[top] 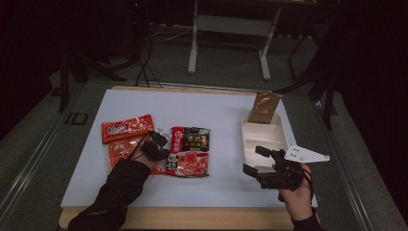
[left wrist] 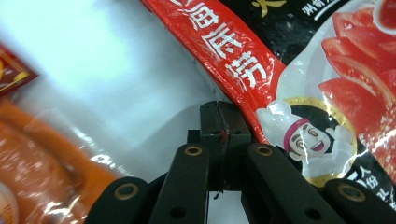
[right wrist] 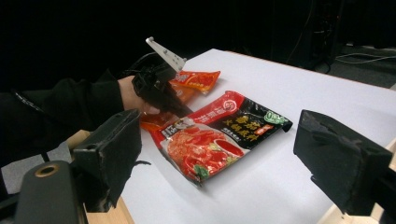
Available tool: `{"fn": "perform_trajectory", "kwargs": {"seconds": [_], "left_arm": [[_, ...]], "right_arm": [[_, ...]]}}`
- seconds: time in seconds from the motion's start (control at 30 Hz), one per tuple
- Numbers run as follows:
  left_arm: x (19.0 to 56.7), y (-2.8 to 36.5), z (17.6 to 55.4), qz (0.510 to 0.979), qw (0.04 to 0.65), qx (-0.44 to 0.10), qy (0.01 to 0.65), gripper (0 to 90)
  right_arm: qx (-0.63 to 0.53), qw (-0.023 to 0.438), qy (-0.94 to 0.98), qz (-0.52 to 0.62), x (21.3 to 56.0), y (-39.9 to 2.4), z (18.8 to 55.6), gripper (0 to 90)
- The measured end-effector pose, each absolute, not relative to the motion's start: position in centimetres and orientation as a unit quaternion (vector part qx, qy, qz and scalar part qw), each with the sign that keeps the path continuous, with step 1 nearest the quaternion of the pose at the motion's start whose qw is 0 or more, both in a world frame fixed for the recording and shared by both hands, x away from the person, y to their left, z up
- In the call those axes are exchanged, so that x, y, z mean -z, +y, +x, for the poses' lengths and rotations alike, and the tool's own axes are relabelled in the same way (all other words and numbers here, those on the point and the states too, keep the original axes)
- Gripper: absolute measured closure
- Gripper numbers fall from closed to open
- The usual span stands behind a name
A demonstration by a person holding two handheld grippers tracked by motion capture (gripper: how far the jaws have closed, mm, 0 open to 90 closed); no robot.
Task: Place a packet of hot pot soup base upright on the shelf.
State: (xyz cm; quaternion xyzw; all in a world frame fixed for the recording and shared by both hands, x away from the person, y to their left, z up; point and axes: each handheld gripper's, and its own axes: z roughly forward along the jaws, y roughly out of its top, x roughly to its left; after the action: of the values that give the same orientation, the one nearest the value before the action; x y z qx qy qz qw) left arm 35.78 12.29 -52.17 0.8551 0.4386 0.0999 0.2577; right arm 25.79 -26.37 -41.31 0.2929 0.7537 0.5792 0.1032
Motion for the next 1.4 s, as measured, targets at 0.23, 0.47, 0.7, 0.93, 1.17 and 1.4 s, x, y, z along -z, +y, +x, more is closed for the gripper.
{"fn": "perform_trajectory", "kwargs": {"seconds": [0.23,0.47,0.7,0.93,1.17,1.4], "left_arm": [[52.2,10.1,35.6,0.869,0.255,-0.091,0.415,90.0],[51.9,8.8,35.5,0.877,0.257,-0.08,0.397,90.0],[51.9,7.5,35.6,0.881,0.259,-0.082,0.387,90.0],[51.6,7.7,35.8,0.878,0.267,-0.082,0.389,90.0],[49.6,8.8,36.1,0.863,0.293,-0.099,0.4,89.7],[48.1,9.1,36.8,0.844,0.327,-0.098,0.413,76.2]], "right_arm": [[-0.58,0.105,0.753,0.291,41.2,-26.4,25.7,15.2],[-0.581,0.105,0.753,0.29,41.2,-26.5,25.7,17.9],[-0.579,0.112,0.754,0.289,41.1,-26.5,25.6,17.6],[-0.576,0.112,0.756,0.289,41.2,-26.6,25.5,17.6],[-0.574,0.121,0.76,0.28,41.1,-26.7,25.6,19.2],[-0.565,0.146,0.768,0.264,41.1,-26.2,25.3,17.1]]}}
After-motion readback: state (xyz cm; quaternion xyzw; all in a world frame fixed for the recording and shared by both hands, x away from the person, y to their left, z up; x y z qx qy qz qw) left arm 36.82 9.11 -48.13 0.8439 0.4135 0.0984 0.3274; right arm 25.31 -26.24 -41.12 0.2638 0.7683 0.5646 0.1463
